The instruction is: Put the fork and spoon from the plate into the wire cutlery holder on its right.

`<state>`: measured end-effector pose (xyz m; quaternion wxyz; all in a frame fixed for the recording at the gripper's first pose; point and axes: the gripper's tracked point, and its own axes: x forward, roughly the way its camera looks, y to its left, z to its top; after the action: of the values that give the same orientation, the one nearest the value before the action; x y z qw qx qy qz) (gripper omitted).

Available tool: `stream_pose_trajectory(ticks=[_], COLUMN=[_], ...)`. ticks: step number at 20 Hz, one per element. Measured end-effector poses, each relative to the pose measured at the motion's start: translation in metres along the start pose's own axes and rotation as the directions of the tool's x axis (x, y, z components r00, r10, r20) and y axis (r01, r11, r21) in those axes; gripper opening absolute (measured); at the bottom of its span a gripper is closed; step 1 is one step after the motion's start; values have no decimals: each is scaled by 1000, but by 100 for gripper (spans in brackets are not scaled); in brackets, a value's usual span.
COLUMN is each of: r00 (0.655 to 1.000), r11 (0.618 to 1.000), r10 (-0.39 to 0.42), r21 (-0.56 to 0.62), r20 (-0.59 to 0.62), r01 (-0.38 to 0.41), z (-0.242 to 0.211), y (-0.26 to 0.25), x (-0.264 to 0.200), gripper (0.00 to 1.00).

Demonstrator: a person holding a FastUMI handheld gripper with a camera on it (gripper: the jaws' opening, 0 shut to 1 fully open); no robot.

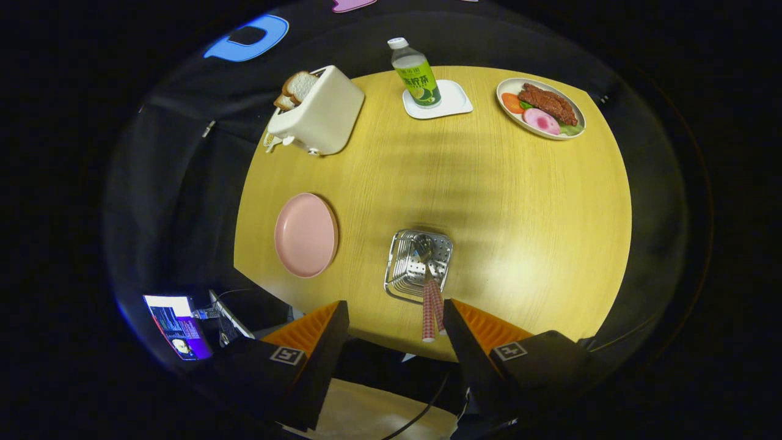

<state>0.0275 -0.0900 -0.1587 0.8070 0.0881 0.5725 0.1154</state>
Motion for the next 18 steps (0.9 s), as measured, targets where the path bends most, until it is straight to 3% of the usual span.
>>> stream_pose_trajectory(ticks=[1, 5, 11, 14, 18], r00=[999, 982, 913, 838, 682], r11=[1000, 999, 999, 1000, 999], r10=[-5, 6, 13, 1, -35], r21=[6, 36, 28, 18, 6], r20=[32, 187, 407, 546, 731], r01=[5, -13, -27, -13, 45], z=[3, 22, 42, 53, 62], y=[3, 21, 58, 79, 113], x=[-2, -22, -71, -96, -147], gripper=[100, 99, 99, 99, 99])
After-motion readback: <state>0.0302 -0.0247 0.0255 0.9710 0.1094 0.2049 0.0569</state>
